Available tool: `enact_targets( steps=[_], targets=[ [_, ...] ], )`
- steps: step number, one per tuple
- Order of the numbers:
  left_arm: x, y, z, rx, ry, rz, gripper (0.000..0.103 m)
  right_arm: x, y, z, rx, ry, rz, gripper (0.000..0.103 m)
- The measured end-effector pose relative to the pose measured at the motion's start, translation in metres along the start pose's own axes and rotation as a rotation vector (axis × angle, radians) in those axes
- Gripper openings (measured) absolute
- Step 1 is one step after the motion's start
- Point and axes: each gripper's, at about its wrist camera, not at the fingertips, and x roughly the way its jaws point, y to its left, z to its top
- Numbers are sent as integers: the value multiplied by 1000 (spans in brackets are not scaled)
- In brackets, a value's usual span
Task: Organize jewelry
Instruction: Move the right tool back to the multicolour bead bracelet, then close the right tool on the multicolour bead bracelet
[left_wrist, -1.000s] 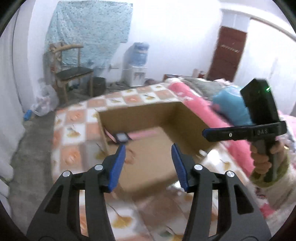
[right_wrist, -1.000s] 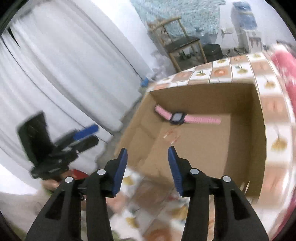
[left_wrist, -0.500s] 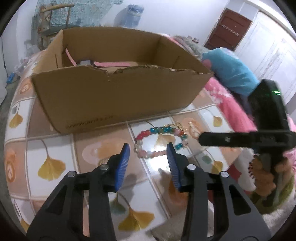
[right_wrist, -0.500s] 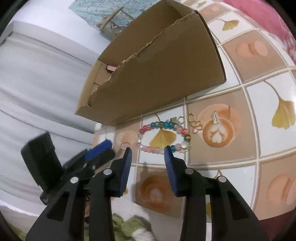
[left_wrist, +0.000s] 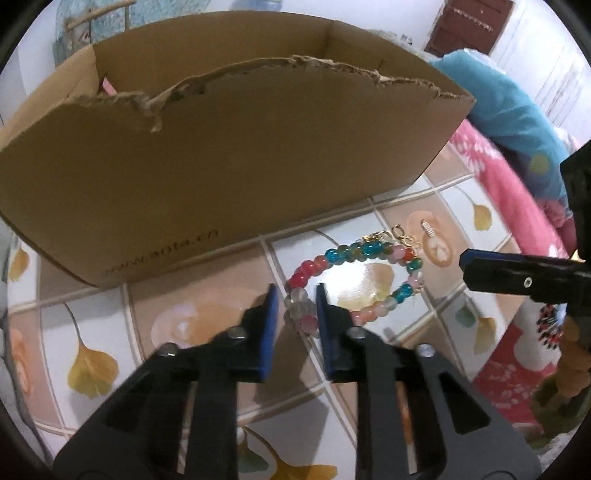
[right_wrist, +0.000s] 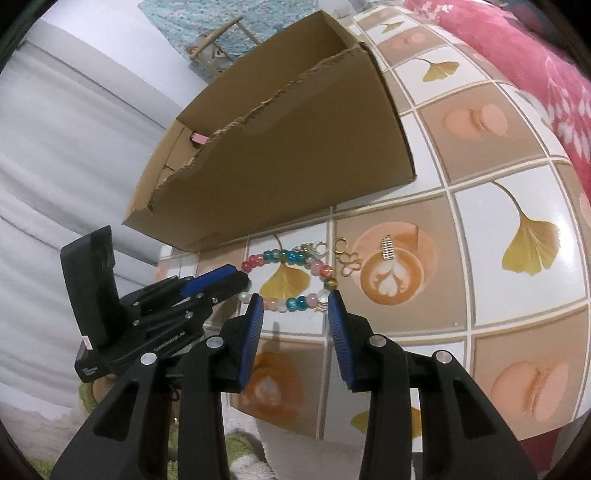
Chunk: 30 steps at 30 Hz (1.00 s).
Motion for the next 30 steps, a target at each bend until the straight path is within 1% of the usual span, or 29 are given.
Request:
enact_targets(
  steps=[4, 6, 9, 12, 16, 19, 22, 24, 26, 30],
  targets=[
    [-1, 0, -2, 3, -12, -17, 9, 5, -4, -1, 4, 20, -12, 37],
    [-6, 0, -4, 1, -30, -34, 8, 5, -4, -2, 2, 23, -14, 37],
    [-26, 2, -6, -21, -82, -97, 8, 4, -2, -3, 1, 20, -12, 37],
    [-48, 5, -9, -28, -128, -138, 8, 4, -2, -5, -3, 22, -14, 37],
    [-59, 12, -18, -42, -133, -122, 9, 6, 1, -6, -12, 31, -12, 37],
    [-61, 24, -28, -82, -117, -105, 9, 11, 10, -7, -38, 37, -19, 37],
    [-58, 42, -38, -142, -95, -107, 9, 16, 21, -8, -74, 45, -34, 37],
    [-55, 49, -44, -165, -84, -99, 9, 21, 26, -9, -94, 53, -49, 34],
    [-50, 52, -48, -175, -76, -92, 9, 25, 29, -11, -105, 66, -61, 29],
    [-47, 55, -51, -177, -72, -90, 9, 34, 37, -15, -148, 88, -110, 24]
  ],
)
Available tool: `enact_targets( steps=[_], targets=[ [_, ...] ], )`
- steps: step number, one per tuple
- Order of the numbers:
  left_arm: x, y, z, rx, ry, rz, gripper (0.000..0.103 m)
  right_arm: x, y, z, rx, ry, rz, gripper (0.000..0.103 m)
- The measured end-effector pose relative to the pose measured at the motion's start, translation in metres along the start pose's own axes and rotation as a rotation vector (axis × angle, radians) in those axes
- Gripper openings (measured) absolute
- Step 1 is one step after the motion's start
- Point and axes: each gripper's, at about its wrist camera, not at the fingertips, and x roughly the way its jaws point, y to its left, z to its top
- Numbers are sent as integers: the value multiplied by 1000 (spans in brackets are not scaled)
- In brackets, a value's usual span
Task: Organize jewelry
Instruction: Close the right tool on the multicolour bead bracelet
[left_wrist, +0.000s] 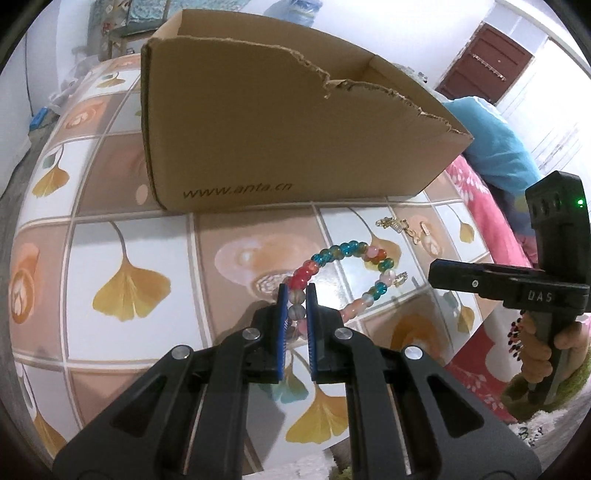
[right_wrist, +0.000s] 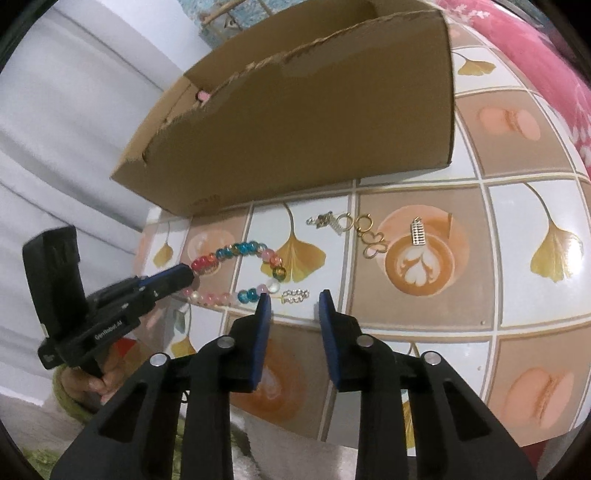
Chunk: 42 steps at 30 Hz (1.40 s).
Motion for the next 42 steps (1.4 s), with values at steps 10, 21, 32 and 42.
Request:
enact_targets(
  steps=[10, 21, 32, 42],
  targets=[
    [3, 10, -3, -15, 5, 9, 9, 27, 41, 5, -194, 14, -145, 17],
    [-6, 32, -4, -56, -19, 1, 9, 21, 26, 12, -162, 5, -211, 17],
    [-6, 29, -5, -44, -24, 6, 9, 50, 67, 22, -218, 38, -66, 17],
    [-6, 28, -5, -32, -23, 16, 9, 68, 77, 26, -258, 56, -134, 17]
  ],
)
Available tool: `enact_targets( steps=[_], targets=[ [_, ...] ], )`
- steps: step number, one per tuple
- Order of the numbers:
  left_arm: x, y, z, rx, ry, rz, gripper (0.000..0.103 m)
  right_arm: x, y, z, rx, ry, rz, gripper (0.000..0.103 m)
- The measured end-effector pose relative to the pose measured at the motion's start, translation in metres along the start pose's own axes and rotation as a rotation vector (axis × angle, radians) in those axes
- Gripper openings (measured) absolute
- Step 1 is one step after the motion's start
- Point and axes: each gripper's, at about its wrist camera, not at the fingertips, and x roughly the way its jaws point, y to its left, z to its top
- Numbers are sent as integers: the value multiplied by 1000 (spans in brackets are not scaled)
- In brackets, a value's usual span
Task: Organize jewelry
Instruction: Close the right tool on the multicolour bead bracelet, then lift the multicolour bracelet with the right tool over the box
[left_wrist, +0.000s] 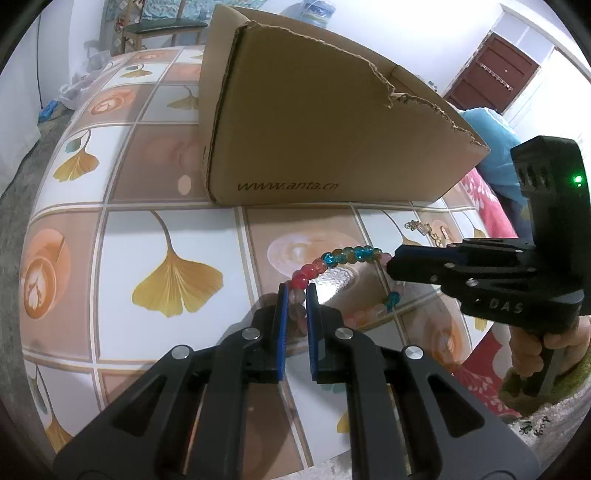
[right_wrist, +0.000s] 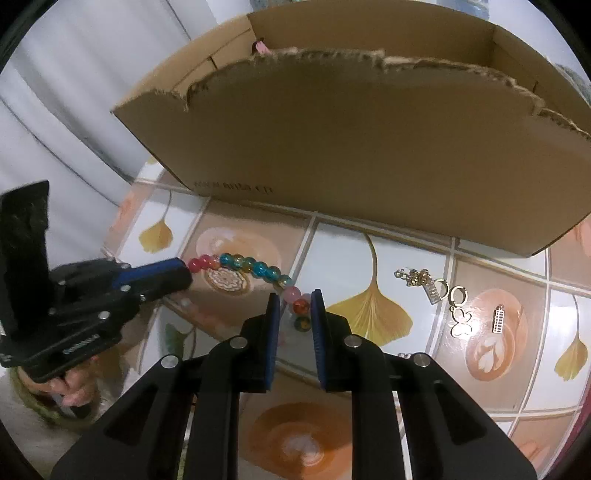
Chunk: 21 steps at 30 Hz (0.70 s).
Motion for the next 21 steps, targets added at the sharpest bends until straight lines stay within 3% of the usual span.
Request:
enact_targets(
  steps=[9, 21],
  targets=[
    [3, -13, 0, 58, 1, 80, 9, 12, 28, -5, -105, -22, -103, 13],
    [4, -33, -6, 132, -41, 183, 9, -3, 24, -25, -46, -75, -87, 10]
  ],
)
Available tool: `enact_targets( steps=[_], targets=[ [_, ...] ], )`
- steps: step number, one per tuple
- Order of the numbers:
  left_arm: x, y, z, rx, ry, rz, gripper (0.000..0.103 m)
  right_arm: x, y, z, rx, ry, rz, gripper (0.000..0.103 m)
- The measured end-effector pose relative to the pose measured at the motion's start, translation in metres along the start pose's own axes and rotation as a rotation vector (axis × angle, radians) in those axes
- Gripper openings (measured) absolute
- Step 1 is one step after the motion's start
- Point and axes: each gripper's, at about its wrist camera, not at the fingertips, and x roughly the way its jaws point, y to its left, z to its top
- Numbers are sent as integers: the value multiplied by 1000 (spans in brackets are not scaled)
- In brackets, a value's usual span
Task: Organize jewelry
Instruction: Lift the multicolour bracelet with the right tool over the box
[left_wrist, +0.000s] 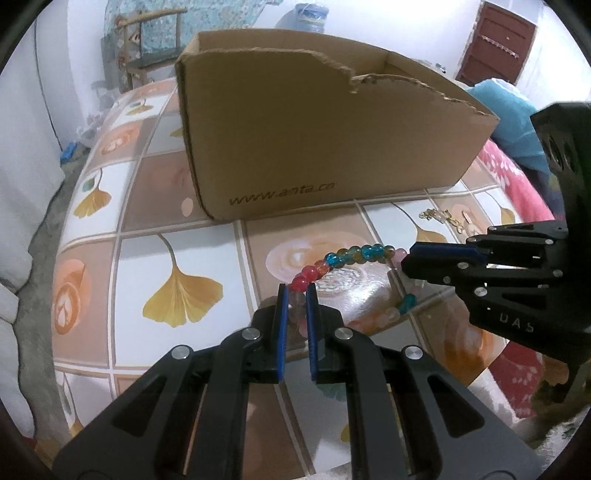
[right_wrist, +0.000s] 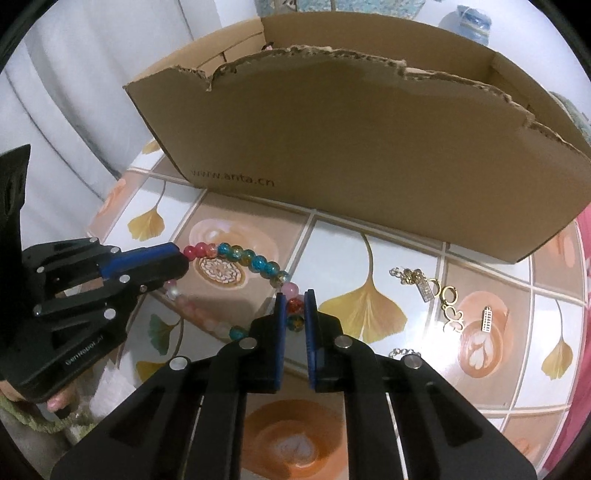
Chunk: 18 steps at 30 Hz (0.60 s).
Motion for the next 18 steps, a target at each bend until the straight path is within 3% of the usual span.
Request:
enact_targets(
  steps=[7, 18],
  targets=[
    [-23, -12, 3, 26, -49, -9, 9, -32, -10, -8, 16, -72, -1, 10],
    [-86, -33, 40, 83, -223, -38, 9, -106, -20, 9, 6, -245, 11, 10]
  ],
)
